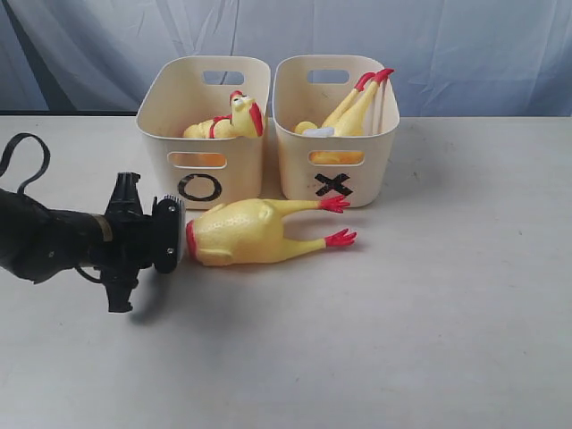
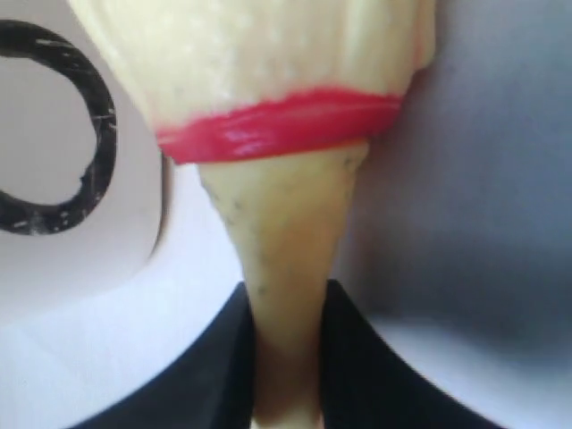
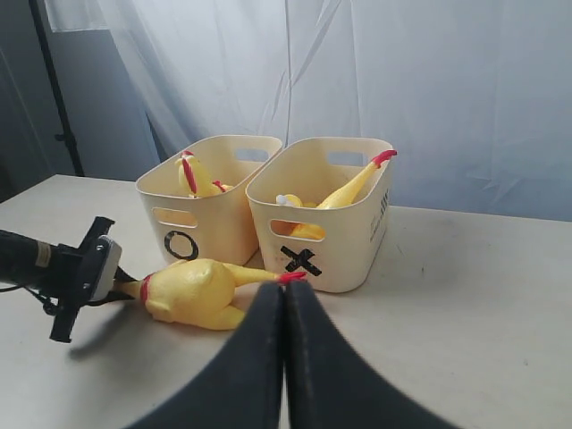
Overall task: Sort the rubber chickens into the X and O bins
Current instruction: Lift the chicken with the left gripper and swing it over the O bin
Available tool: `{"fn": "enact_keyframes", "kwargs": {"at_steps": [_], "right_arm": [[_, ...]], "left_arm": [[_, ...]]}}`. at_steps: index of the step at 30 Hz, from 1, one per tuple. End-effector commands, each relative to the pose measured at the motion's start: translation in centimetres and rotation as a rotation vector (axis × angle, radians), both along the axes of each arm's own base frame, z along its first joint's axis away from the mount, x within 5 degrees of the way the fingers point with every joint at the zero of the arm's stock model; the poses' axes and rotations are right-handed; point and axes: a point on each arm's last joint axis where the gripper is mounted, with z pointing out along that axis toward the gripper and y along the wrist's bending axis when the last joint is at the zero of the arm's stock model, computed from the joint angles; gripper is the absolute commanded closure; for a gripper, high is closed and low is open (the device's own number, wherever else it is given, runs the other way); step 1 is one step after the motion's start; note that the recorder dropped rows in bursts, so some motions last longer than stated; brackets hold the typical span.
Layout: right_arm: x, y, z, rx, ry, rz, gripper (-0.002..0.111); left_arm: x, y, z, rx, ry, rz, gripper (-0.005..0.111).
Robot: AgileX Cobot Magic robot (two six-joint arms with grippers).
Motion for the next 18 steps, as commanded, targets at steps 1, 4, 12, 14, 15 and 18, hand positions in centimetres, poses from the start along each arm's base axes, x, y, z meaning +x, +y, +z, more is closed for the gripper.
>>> {"fn": "enact_keyframes", "kwargs": {"at_steps": [1,4,12,14,15,18], "right_arm": [[-0.1,0.0,-0.1,-0.003,-0.013,-0.003,0.109],[-0.1,0.0,-0.1,-0.003,-0.013,-0.003,0.109],[-0.1,0.0,-0.1,-0.004,-0.010,-0.003,0.109],[-0.1,0.0,-0.1,-0.004,-0.010,-0.003,0.109],[-0.1,0.0,-0.1,-0.004,-0.010,-0.003,0.109],[-0.1,0.0,-0.1,-0.004,-0.010,-0.003,0.109]], "left_arm": [[-1.5,0.4,1.5,0.009,0.008,0.000,0.107],[-2.5,0.5,2.8,0.023,0.016,-0.001,0.107],[-5.4,-0.9,7.6,-0.107,0.039,0.103,0.107],[-5.9,-1.1,9.0,-0.186,0.028,0.153,0.107],[-6.3,-1.1,9.9,-0.236,0.033,0.190,0.107],[-7.4,-0.9,11.6,-0.311,0.054,0.242,0.107]]}}
